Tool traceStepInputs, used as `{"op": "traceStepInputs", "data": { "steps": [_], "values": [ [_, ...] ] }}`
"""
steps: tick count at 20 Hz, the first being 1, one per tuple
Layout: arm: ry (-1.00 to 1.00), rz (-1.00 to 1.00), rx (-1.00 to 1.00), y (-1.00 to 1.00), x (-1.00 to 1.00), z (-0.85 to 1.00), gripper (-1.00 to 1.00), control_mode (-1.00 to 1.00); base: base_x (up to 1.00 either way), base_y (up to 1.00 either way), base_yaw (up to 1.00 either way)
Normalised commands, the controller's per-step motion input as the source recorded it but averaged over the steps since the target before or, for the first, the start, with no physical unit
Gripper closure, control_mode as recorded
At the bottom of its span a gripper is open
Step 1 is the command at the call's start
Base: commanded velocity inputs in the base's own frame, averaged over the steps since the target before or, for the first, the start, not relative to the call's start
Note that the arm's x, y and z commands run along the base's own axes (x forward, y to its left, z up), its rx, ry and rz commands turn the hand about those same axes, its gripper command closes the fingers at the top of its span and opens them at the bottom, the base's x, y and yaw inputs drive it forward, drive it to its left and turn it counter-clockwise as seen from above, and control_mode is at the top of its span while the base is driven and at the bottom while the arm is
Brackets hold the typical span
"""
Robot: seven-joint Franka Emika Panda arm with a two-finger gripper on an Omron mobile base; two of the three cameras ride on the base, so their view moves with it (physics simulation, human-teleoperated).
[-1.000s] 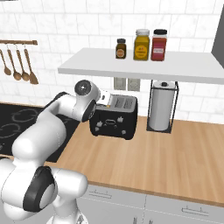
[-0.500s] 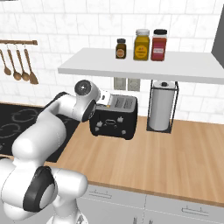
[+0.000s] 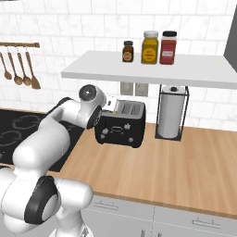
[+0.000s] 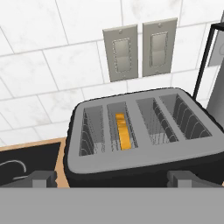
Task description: Start the toaster. Once the lever pops up, take the bread to the plate on the dining counter.
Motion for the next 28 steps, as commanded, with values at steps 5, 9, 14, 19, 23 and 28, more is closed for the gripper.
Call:
{"op": "traceStepInputs", "data": {
  "steps": [5, 9, 14, 19, 23, 28],
  "values": [
    [0.0, 0.0, 0.0, 0.0, 0.0, 0.0, -1.0, -1.0, 0.0, 0.0, 0.0],
    [0.0, 0.0, 0.0, 0.0, 0.0, 0.0, -1.0, -1.0, 0.0, 0.0, 0.0],
    [0.0, 0.0, 0.0, 0.0, 0.0, 0.0, -1.0, -1.0, 0.0, 0.0, 0.0],
    [0.0, 0.0, 0.0, 0.0, 0.0, 0.0, -1.0, -1.0, 0.0, 0.0, 0.0],
    [0.0, 0.0, 0.0, 0.0, 0.0, 0.0, -1.0, -1.0, 0.0, 0.0, 0.0],
    [0.0, 0.0, 0.0, 0.0, 0.0, 0.0, -1.0, -1.0, 0.0, 0.0, 0.0]
  ]
}}
